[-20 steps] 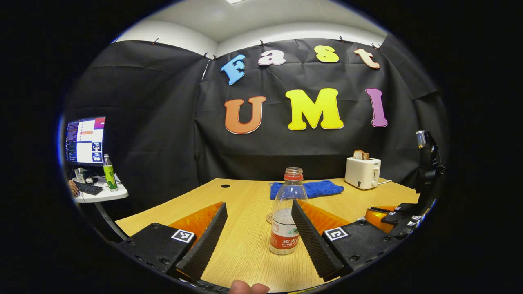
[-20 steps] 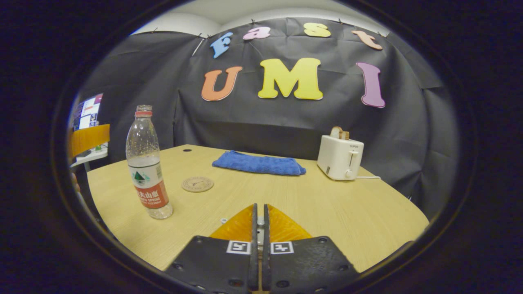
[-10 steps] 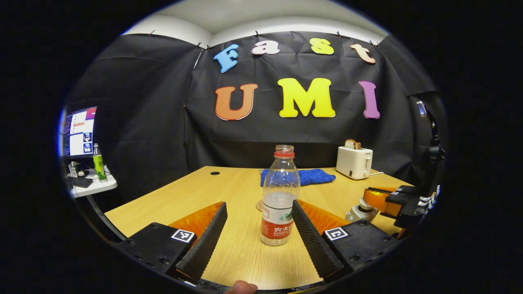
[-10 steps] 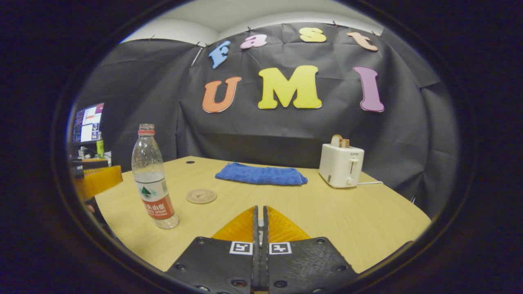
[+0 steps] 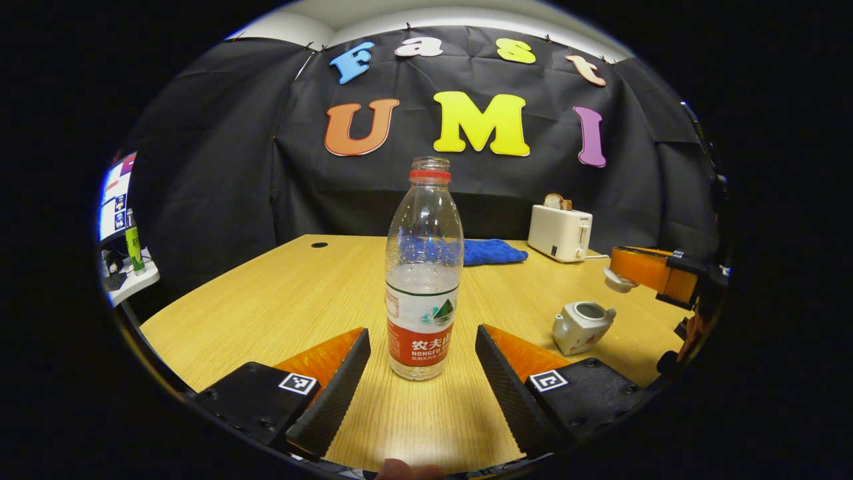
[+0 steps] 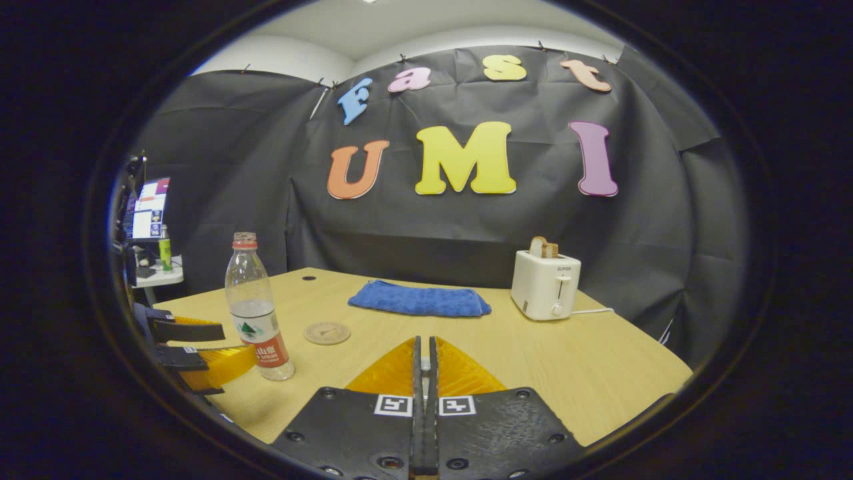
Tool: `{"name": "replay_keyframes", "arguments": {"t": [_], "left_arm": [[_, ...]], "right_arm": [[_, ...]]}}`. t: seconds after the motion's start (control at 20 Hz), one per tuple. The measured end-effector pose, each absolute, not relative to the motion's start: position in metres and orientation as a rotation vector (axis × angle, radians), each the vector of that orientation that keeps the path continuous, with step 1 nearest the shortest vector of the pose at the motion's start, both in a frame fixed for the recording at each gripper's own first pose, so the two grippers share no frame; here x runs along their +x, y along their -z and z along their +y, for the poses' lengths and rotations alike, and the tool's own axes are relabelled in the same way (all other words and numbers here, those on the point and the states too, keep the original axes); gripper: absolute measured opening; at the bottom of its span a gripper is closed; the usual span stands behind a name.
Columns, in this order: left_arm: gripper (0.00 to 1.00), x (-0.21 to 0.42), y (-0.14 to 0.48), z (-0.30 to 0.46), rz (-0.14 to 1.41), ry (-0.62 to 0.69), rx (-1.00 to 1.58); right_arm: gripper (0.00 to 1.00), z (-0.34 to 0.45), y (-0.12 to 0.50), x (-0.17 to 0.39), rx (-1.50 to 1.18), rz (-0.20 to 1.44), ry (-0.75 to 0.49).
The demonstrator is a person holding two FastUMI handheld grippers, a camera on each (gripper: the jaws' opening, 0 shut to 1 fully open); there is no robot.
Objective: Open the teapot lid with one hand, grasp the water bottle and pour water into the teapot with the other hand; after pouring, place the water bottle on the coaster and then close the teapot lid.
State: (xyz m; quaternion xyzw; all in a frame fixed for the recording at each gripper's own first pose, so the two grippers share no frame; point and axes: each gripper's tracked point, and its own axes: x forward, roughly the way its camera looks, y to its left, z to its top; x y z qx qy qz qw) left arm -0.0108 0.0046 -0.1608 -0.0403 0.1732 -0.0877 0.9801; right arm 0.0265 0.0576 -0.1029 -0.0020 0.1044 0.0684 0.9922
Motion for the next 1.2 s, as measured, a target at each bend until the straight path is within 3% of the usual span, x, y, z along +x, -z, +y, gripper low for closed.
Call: {"name": "replay_keyframes", "arguments": {"t": [0.45, 0.8, 1.2], "left_arm": [[0.99, 0.026, 0.177, 0.001, 0.374, 0.177, -0.069], [0.8, 0.033, 0.178, -0.003, 0.372, 0.188, -0.039], [0.76, 0.044, 0.157, 0.01, 0.379, 0.176, 0.29]], "right_arm": [[0.0, 0.045, 0.093, 0.018, -0.029, 0.201, -0.129], [0.0, 0.036, 0.1, 0.013, -0.01, 0.231, -0.138], [0.0, -0.009, 0.104, 0.002, 0.03, 0.254, -0.1]]}}
